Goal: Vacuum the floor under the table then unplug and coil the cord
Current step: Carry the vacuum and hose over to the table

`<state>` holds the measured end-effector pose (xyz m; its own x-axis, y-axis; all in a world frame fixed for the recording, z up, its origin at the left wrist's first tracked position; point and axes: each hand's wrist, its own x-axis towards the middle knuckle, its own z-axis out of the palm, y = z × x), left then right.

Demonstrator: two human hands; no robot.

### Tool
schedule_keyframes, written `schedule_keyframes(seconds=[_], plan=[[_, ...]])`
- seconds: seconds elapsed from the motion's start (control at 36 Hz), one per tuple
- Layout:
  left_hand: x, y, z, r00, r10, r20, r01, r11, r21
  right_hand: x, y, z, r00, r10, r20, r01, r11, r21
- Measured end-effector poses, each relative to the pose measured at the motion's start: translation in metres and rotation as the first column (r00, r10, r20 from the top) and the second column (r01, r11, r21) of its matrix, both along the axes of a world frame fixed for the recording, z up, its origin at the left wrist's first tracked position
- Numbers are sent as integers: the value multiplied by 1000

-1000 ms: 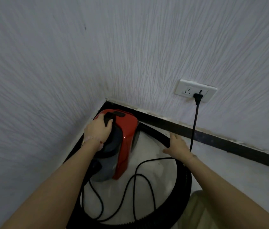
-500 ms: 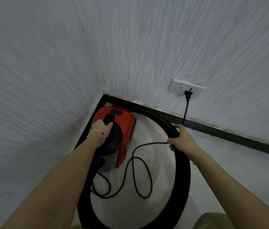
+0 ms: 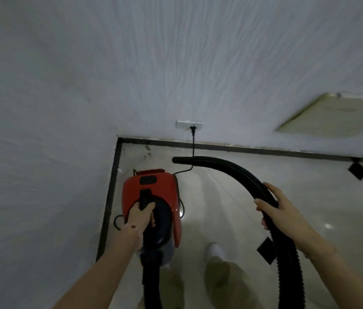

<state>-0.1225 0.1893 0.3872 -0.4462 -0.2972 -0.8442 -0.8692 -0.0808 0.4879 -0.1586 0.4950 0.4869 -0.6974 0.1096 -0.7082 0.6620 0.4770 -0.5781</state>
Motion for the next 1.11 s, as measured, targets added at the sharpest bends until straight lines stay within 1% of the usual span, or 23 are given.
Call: schedule_keyframes(seconds=[0.08, 0.22, 0.28, 0.36, 0.42, 0.47, 0.56, 0.61, 0.69, 0.78, 0.81, 0.92, 1.11], plan=[[16, 18, 69, 998, -46, -48, 48, 998, 41, 21, 18, 60, 996, -89, -3, 89, 996, -8], [47, 44, 169, 982, -148, -116, 162, 980, 115, 64, 35, 140, 982, -187, -17, 185, 980, -78], [54, 52, 199, 963, -210, -168, 231, 966, 120, 80, 45, 167, 967, -251, -37, 246, 964, -103], [55, 65, 232, 919, -314, -239, 344, 934, 96, 96, 73, 205, 925, -360, -119, 348, 931, -112], [52, 78, 248, 894, -355, -272, 390, 917, 85, 103, 96, 227, 889, -423, -174, 405, 905, -128], [47, 95, 260, 874, -371, -312, 415, 906, 86, 114, 116, 246, 850, -491, -188, 448, 864, -231], [34, 122, 274, 856, -377, -355, 431, 898, 86, 140, 135, 263, 775, -615, -148, 508, 744, -434], [24, 141, 281, 854, -364, -371, 428, 898, 104, 156, 144, 265, 724, -678, -128, 550, 679, -486], [7, 171, 292, 836, -367, -408, 447, 887, 119, 173, 163, 262, 607, -783, -135, 624, 574, -530], [-7, 207, 297, 806, -408, -429, 497, 860, 115, 180, 194, 264, 488, -856, -168, 658, 488, -574], [-11, 221, 299, 796, -425, -430, 516, 849, 116, 181, 206, 265, 466, -867, -177, 665, 476, -576], [-31, 282, 301, 769, -458, -445, 567, 811, 144, 181, 260, 262, 430, -887, -168, 685, 441, -580], [-66, 397, 283, 703, -584, -407, 677, 725, 129, 163, 379, 250, 299, -933, -201, 747, 360, -559]])
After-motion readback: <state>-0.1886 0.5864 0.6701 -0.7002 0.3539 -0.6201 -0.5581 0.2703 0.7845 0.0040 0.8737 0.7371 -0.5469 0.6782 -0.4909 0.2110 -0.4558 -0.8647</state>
